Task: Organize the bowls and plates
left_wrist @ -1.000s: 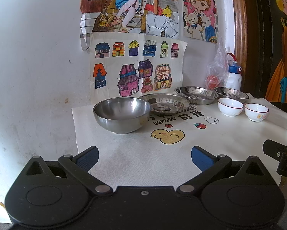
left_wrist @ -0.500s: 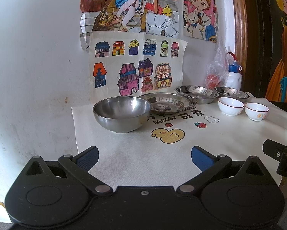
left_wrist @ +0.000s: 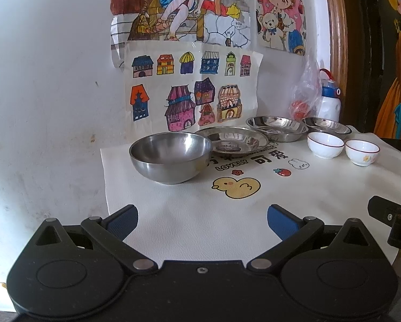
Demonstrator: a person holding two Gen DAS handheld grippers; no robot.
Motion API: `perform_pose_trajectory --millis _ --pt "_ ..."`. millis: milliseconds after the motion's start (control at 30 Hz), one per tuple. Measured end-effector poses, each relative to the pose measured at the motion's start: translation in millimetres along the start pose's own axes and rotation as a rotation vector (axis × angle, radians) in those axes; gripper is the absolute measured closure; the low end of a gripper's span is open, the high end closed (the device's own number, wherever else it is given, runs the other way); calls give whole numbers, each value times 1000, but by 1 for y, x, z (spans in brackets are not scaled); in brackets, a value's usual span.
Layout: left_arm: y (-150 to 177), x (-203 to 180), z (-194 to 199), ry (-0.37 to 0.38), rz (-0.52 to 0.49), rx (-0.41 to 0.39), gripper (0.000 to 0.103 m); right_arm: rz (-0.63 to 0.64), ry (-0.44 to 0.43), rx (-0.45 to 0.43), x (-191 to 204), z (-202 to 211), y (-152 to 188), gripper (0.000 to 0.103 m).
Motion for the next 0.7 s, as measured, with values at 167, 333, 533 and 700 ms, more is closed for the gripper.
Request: perform_pose_trajectory --millis 167,333,533,700 --pt "-2 -2 -3 -5 -8 6 1 10 -1 2 -3 -6 -2 0" --pt "-11 -6 -9 3 -29 8 1 39 7 -12 -13 -16 -12 0" --pt "-32 -19 -26 36 -57 20 1 70 -10 -14 -35 -36 -30 0" --pt "-54 -39 -45 98 -79 40 1 98 -27 -14 -61 -59 -50 0"
Point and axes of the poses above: each gripper's, at about its wrist camera, not at the fingertips, and z roughly against the way its jaws point, x to its left, y to its underside, the point moved 7 cm from there along -z, roughly the way its jaws point, and after that the axes turned 10 degrees about z, right-handed, at the moved point
